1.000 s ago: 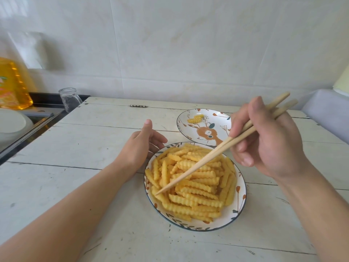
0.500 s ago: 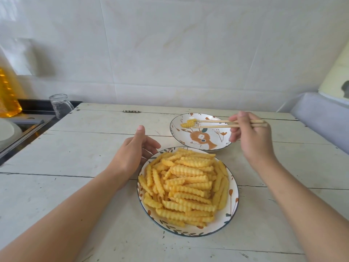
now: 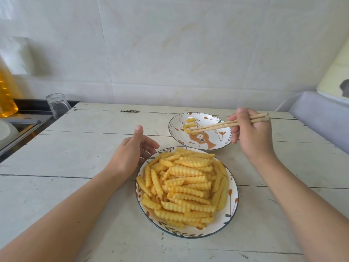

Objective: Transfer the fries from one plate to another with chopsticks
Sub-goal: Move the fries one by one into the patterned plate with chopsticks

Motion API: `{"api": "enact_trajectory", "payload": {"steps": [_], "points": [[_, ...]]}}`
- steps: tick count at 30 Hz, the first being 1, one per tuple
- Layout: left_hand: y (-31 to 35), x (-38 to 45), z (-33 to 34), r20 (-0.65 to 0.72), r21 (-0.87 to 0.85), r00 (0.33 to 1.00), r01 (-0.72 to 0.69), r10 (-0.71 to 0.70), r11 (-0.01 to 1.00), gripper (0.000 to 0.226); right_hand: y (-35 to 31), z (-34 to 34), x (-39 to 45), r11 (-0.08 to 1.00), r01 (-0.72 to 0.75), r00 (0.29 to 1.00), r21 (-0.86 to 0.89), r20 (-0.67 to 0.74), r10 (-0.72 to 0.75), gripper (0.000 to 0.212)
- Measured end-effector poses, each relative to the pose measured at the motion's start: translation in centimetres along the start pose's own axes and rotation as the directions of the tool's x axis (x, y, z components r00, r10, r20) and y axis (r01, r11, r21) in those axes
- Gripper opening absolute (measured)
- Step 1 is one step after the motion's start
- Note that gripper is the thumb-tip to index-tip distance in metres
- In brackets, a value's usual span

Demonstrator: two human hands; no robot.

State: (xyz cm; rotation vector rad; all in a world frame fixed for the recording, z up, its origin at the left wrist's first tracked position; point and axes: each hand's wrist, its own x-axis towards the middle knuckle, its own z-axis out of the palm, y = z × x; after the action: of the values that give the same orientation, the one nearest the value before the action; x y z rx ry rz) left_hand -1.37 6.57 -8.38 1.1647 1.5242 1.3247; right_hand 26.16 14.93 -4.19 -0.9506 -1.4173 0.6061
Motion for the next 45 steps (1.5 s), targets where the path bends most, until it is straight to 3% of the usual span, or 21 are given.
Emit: {"api": "enact_trajectory", "payload": {"steps": [6,9,12,14,16,21,26,29,32,36,39,45], "points": [[0.1,-0.1,0.0,0.002,0.000,1.000,0.003,-0.003,1.000,0.075,0.7,-0.6,0.5,0.999,-0.050,0.998,0.012,0.041,0.049,0.039],[0.1,-0.1,0.0,0.000,0.002,1.000,0.007,-0.007,1.000,0.075,0.0,-0.4,0.5,0.993,-0.096,0.995,0.072,-0.025,0.098,0.046],[0.2,-0.3,0.1,-0.002,0.007,1.000,0.004,-0.004,1.000,0.076,-3.0,-0.6,0.1,0.941,-0.150,0.981,0.303,-0.069,0.179,0.055],[0.3,-0.3,0.1,-0.004,0.012,1.000,0.002,-0.002,1.000,0.075,-5.4,-0.8,-0.6,0.842,-0.201,0.975,0.501,0.021,0.220,0.058],[0.4,-0.3,0.1,-0.003,0.003,1.000,0.006,-0.006,1.000,0.075,-7.4,-0.8,-1.7,0.795,-0.228,0.974,0.562,0.144,0.177,0.059],[0.4,-0.3,0.0,-0.003,0.020,1.000,0.008,-0.008,1.000,0.076,-9.0,0.3,-4.1,0.820,-0.241,0.934,0.518,0.354,0.051,0.058],[0.3,-0.2,0.1,-0.008,0.024,1.000,0.010,-0.010,1.000,0.077,-8.9,0.5,-4.6,0.860,-0.214,0.898,0.463,0.439,-0.013,0.049],[0.3,-0.2,0.1,-0.006,0.014,1.000,0.007,-0.007,1.000,0.076,-9.1,-0.1,-4.1,0.847,-0.190,0.924,0.496,0.382,-0.016,0.051],[0.2,-0.1,0.0,-0.002,0.007,1.000,0.003,-0.003,1.000,0.076,-8.2,-1.0,-2.5,0.853,-0.119,0.980,0.508,0.196,0.020,0.050],[0.0,0.0,0.0,0.001,0.000,1.000,0.007,-0.007,1.000,0.076,-3.8,-1.8,-0.4,0.986,0.026,0.999,0.162,-0.030,-0.022,0.039],[-0.1,0.1,-0.1,0.001,-0.008,1.000,0.011,-0.011,1.000,0.076,-0.6,-1.6,0.2,0.996,-0.068,0.997,0.057,-0.024,0.069,0.029],[-0.2,0.0,-0.1,0.004,-0.012,1.000,0.008,-0.008,1.000,0.076,0.8,-0.7,1.3,0.945,-0.249,0.967,0.210,0.000,0.255,0.026]]}}
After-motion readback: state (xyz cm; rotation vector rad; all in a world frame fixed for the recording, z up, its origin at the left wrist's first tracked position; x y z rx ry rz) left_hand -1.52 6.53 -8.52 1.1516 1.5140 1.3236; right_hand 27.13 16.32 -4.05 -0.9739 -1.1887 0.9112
